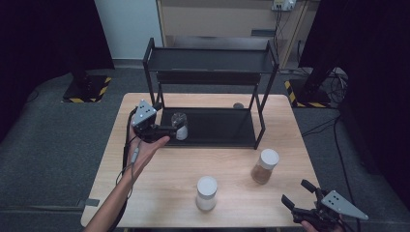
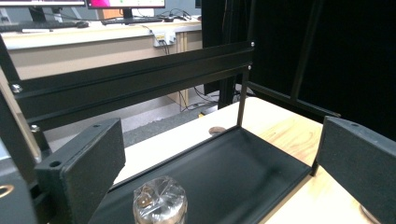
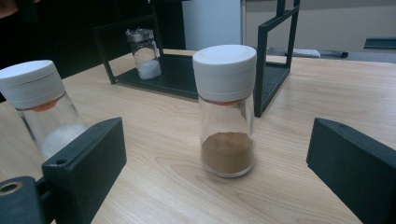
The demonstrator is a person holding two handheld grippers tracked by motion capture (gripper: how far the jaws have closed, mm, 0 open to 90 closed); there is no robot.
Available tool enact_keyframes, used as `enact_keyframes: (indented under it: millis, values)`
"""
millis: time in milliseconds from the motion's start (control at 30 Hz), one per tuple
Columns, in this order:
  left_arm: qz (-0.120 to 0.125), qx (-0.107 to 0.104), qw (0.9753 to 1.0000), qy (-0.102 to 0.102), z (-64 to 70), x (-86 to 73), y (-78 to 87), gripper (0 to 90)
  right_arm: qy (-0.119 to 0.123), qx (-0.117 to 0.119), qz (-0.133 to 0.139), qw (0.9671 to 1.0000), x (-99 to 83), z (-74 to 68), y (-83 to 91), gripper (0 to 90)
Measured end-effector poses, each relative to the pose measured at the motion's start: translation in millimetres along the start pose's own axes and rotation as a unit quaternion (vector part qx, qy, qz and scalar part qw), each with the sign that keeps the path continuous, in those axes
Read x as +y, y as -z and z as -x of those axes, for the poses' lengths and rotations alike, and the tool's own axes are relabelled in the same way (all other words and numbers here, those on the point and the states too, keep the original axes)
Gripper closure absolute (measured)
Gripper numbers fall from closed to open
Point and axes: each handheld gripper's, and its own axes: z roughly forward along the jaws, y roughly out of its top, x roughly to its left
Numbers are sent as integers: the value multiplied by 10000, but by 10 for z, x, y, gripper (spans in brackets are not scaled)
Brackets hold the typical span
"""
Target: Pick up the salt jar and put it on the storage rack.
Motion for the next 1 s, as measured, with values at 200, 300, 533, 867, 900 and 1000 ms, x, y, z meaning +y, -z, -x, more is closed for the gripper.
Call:
enact_keyframes:
  millis: [200,300,533,867,900,1000]
  values:
    - [140,-102,9998,23,17,-62,253,1,5,-8,-1,10000,1,-3,0,50]
    - [117,-87,9999,-65,39,-71,356,1,13,-8,-4,10000,2,-5,-2,50]
    - [242,-134,9996,-50,70,-164,595,1,17,-25,-10,10000,4,-10,-2,50]
    - [258,-187,9994,-98,86,-430,895,2,28,-33,-22,10000,6,-13,-7,50]
    - [257,-187,9994,-105,86,-463,922,2,28,-34,-24,10000,7,-13,-8,50]
    - [289,-203,9994,-51,66,-564,1000,2,31,-32,-22,10000,6,-13,-8,50]
